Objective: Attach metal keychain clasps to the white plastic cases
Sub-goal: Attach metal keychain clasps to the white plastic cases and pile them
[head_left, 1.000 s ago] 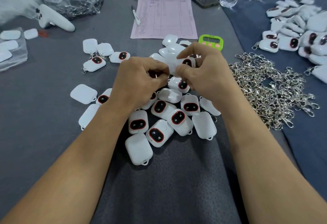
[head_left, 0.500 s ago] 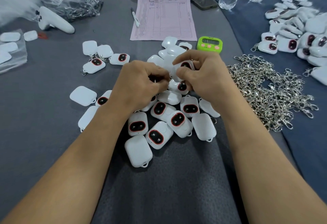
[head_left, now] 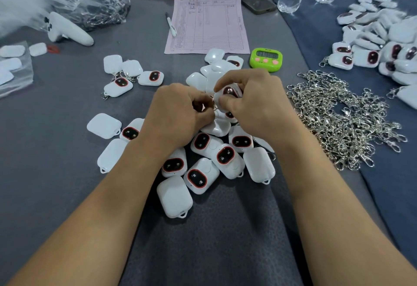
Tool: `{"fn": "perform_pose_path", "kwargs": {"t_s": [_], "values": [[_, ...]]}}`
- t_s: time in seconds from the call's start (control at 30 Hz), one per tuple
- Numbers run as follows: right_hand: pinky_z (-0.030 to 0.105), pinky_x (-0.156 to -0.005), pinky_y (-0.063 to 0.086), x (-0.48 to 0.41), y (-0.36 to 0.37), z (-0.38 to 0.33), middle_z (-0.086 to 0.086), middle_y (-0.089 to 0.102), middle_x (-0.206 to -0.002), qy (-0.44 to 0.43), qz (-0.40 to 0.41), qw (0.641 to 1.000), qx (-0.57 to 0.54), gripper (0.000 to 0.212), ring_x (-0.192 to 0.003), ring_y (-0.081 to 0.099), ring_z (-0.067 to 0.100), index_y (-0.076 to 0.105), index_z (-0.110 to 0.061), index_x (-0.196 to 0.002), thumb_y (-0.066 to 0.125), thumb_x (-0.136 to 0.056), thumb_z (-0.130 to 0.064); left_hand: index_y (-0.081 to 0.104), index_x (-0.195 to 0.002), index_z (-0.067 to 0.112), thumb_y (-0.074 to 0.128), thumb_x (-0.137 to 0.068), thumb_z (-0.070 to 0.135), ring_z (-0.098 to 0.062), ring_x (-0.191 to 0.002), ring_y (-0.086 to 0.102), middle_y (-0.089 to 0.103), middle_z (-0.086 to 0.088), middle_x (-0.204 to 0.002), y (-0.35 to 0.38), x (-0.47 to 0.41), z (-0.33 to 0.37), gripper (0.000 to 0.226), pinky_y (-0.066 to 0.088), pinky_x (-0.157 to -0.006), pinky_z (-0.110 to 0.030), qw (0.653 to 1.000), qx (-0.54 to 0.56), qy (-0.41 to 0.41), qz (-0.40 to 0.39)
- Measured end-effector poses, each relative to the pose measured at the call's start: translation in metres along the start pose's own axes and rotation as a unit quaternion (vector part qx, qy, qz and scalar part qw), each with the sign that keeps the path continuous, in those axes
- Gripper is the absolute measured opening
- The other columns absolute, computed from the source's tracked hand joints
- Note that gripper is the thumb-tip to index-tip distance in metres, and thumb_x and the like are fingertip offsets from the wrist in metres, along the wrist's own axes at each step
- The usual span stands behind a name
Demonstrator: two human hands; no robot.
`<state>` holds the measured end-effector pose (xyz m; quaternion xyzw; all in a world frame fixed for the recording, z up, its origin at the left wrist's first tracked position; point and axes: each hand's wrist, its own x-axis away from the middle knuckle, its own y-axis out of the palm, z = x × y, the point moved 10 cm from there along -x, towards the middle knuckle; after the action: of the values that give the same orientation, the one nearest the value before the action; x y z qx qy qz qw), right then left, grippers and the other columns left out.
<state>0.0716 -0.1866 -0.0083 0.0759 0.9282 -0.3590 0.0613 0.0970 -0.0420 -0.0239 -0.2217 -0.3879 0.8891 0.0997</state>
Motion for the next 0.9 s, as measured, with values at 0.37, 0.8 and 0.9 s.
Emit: {"fn": "perform_pose_path", "kwargs": {"t_s": [0.37, 0.8, 0.9], "values": [[0.03, -0.05, 0.053, 0.001, 0.004, 0.021, -0.001, 0.066, -0.056, 0.1, 0.0, 0.98, -0.174, 0.011, -0.05, 0.063, 0.021, 0.075, -0.021, -0.087, 0.071, -0.086, -0.012, 0.077, -0.077, 0.031, 0.076, -0.075, 0.032, -0.005, -0.053, 0.054, 0.06, 0.017, -0.058, -0.019, 0.005, 0.01, 0.002, 0.044, -0.057, -0.023, 0.994, -0.029, -0.006, 0.102], [0.018, -0.037, 0.032, 0.002, 0.02, 0.032, 0.006, 0.063, -0.057, 0.196, -0.063, 0.881, -0.426, 0.011, -0.04, 0.048, 0.013, 0.071, -0.005, -0.095, 0.06, -0.093, -0.002, 0.079, -0.089, 0.033, 0.086, -0.076, 0.018, -0.001, -0.066, 0.066, 0.074, 0.019, -0.077, -0.023, -0.001, 0.001, 0.021, 0.049, -0.064, -0.012, 0.975, 0.196, -0.015, 0.105], [0.017, -0.036, 0.032, 0.002, 0.018, 0.031, 0.006, 0.064, -0.057, 0.187, -0.065, 0.886, -0.42, 0.012, -0.039, 0.047, 0.013, 0.072, -0.006, -0.092, 0.061, -0.092, -0.001, 0.079, -0.083, 0.029, 0.086, -0.076, 0.016, -0.003, -0.069, 0.068, 0.074, 0.018, -0.078, -0.024, -0.001, 0.004, 0.016, 0.05, -0.067, -0.014, 0.976, 0.193, 0.002, 0.1]]}}
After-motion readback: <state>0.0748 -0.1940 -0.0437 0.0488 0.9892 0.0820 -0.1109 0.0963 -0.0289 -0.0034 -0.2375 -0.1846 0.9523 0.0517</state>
